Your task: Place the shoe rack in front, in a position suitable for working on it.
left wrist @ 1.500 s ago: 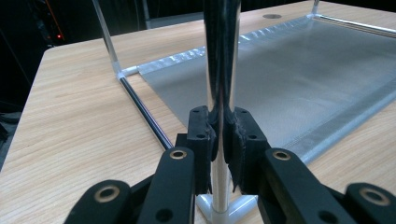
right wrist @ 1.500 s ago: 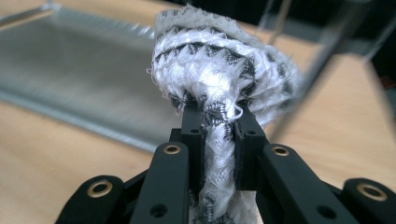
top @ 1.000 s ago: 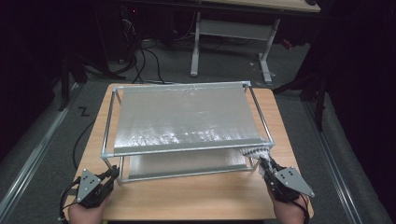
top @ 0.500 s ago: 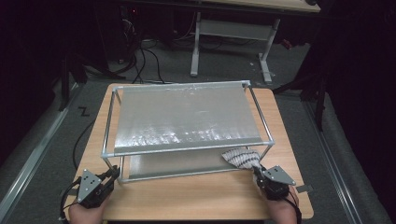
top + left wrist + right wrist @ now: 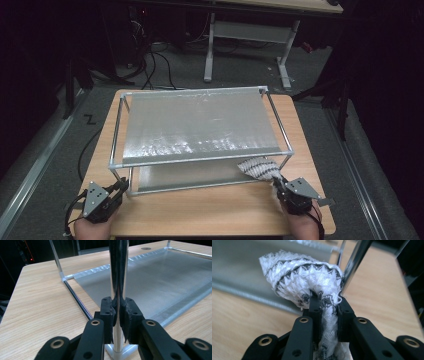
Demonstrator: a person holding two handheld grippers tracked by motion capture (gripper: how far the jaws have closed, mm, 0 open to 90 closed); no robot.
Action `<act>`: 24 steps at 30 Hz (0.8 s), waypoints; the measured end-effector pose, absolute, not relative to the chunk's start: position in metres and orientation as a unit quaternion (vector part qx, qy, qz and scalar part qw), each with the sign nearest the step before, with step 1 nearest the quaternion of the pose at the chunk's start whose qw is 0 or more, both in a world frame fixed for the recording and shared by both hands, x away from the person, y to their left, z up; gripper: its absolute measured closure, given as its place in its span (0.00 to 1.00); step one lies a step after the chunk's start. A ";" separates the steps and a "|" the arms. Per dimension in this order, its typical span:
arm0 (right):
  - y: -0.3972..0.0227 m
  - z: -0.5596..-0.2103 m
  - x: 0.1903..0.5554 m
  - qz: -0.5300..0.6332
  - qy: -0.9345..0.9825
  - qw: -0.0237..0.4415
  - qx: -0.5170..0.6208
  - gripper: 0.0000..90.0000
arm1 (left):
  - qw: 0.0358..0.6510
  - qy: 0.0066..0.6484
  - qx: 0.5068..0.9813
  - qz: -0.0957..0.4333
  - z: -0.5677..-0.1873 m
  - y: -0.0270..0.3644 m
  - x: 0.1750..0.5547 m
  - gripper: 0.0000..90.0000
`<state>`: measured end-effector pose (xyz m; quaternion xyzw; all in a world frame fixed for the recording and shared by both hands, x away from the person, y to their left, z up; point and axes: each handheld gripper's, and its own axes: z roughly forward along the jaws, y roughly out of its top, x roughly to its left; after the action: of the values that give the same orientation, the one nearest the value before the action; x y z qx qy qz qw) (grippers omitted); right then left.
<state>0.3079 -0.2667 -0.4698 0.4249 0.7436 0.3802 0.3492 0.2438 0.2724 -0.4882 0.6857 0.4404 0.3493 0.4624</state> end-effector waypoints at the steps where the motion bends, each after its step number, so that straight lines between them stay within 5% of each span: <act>1: -0.267 -0.467 0.306 0.384 0.740 0.353 0.425 0.87 | 0.463 0.441 0.686 0.349 -0.488 0.272 0.244 0.88; 13: -0.270 -0.418 0.283 0.450 0.679 0.431 0.389 0.87 | 0.461 0.440 0.687 0.349 -0.488 0.272 0.244 0.88; 24: -0.269 -0.440 0.295 0.416 0.713 0.395 0.402 0.87 | 0.461 0.440 0.688 0.347 -0.488 0.273 0.244 0.88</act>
<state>0.2951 -0.2688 -0.4405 0.4025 0.7135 0.4158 0.3950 0.2440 0.2729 -0.4881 0.6883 0.4397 0.3472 0.4609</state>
